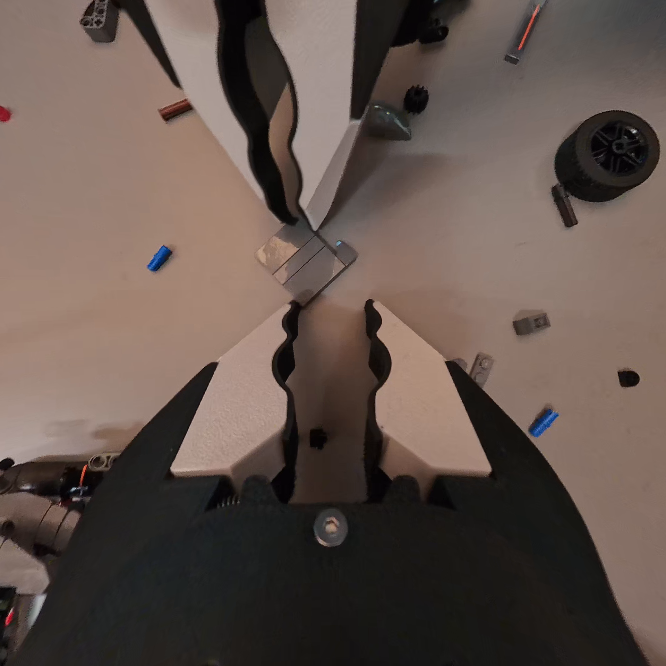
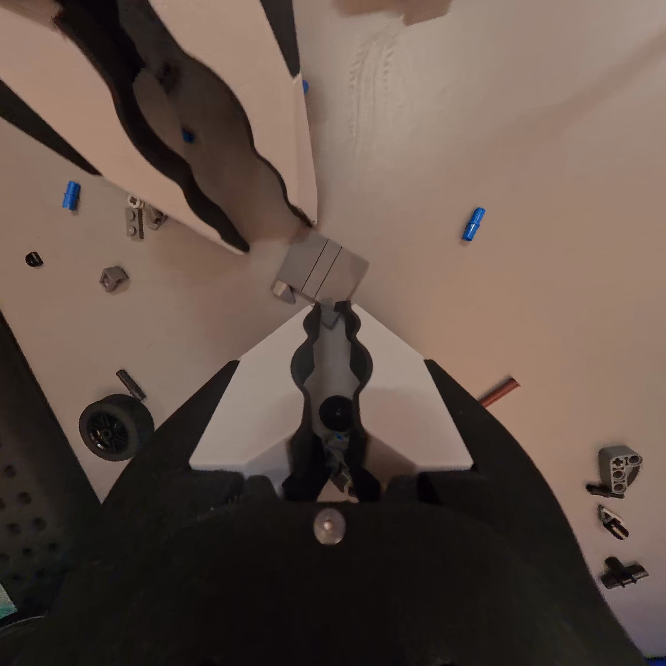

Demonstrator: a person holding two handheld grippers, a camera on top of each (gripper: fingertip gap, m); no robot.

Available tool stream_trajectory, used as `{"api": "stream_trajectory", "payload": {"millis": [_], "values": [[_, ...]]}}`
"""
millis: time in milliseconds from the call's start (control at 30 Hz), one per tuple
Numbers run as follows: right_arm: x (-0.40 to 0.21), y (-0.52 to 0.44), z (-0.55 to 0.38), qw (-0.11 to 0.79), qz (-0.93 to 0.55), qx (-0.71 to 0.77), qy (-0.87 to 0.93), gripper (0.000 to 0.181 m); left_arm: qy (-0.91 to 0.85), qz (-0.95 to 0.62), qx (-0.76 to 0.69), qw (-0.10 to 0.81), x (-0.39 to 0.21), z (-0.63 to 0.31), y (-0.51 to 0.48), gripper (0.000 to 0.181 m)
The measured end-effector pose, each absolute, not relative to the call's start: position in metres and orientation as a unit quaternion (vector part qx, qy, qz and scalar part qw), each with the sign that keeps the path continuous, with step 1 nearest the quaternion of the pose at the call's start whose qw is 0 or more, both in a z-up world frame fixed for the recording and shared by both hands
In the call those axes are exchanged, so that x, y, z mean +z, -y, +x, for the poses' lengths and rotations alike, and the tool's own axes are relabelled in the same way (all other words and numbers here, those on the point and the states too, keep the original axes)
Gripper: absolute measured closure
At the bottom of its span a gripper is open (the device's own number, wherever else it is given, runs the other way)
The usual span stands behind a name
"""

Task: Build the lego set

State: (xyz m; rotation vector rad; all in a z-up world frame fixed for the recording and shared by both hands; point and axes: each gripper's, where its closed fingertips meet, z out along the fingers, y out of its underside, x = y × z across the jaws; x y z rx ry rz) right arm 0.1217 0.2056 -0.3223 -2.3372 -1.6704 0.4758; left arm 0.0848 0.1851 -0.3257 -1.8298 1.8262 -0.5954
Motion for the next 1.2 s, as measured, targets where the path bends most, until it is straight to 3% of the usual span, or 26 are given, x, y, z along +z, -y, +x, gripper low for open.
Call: {"api": "stream_trajectory", "payload": {"millis": [233,500,833,1200], "values": [[-0.306,-0.215,0.133,0.141,-0.807,0.160,0.550,0.167,-0.680,-0.652,-0.238,0.237,-0.321,0.091,-0.172,0.147],[-0.272,-0.254,0.157,0.233,-0.843,0.151,0.461,0.168,-0.657,-0.674,-0.233,0.244,-0.323,0.087,-0.185,0.149],[-0.297,-0.251,0.172,0.183,-0.855,0.109,0.473,0.164,-0.674,-0.659,-0.238,0.234,-0.324,0.094,-0.172,0.156],[-0.307,-0.254,0.188,0.159,-0.869,0.061,0.465,0.163,-0.597,-0.700,-0.236,0.311,-0.299,0.076,-0.219,0.159]]}}
